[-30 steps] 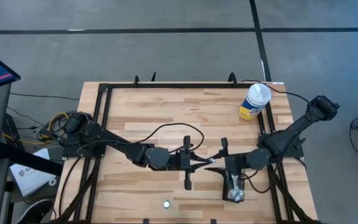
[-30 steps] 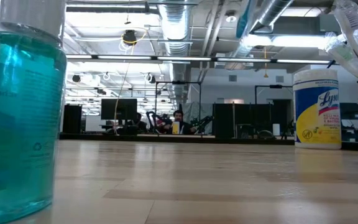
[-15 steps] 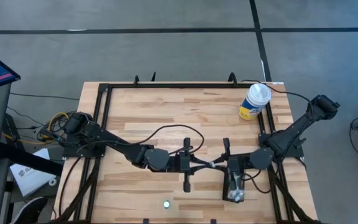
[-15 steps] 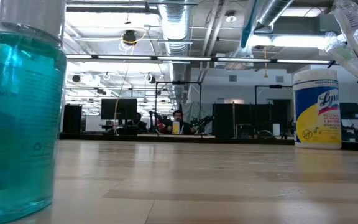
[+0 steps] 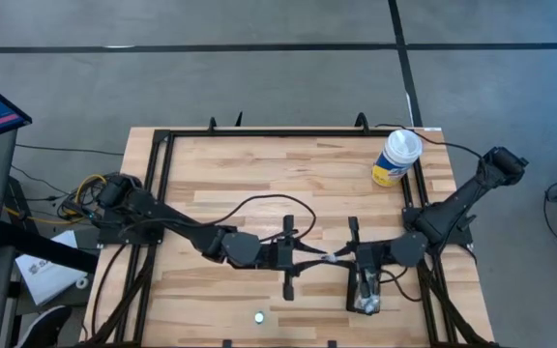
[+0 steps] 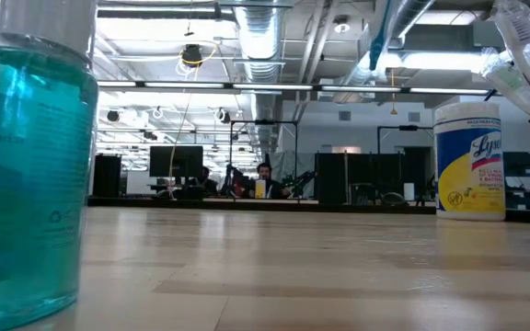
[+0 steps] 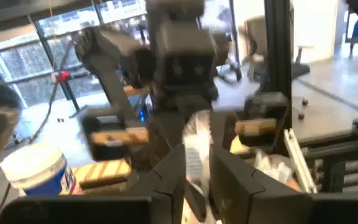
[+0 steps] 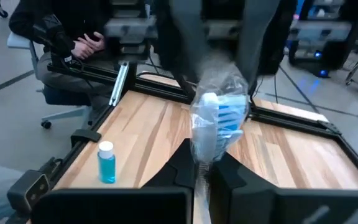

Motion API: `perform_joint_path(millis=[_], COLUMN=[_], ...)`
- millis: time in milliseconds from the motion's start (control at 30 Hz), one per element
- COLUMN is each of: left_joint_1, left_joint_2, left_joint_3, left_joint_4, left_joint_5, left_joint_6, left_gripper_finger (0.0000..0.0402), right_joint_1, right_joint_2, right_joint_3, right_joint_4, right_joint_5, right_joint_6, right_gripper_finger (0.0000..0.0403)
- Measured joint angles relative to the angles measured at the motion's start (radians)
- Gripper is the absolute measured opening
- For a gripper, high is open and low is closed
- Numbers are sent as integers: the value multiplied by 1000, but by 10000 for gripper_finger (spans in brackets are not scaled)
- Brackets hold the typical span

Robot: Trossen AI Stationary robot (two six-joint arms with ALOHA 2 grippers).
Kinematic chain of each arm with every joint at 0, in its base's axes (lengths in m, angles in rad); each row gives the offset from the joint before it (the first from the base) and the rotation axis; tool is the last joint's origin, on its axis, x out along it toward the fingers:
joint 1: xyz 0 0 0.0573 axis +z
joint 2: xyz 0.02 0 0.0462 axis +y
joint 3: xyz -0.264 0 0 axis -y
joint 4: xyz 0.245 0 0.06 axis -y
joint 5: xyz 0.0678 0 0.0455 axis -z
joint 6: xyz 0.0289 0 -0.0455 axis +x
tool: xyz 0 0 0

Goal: Pick & Place toothbrushing station
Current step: Put the blue toothbrush into the black wire organizer

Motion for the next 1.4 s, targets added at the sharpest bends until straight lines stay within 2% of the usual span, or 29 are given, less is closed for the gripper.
perform_joint_path(millis=[233, 500, 833, 1033, 1400], left_joint_1=[-27, -37, -36, -36, -36], left_joint_2=[-36, -34, -34, -34, -34], left_joint_3=[2, 0, 0, 0, 0], left_joint_4=[-22, -32, -30, -29, -29], left_joint_5=[3, 7, 8, 8, 8], left_joint_6=[1, 0, -8, -8, -8], left_gripper_finger=[78, 70, 66, 66, 66], right_joint_1=[107, 285, 483, 549, 644], right_joint_2=[-75, -221, -327, -340, -348], right_joint_3=[2, 1, 1, 0, 0], right_joint_4=[-26, -172, -276, -356, -411], right_joint_5=[65, 246, 464, 512, 566], right_joint_6=[-7, 80, 141, 263, 342], right_gripper_finger=[5, 5, 5, 5, 5])
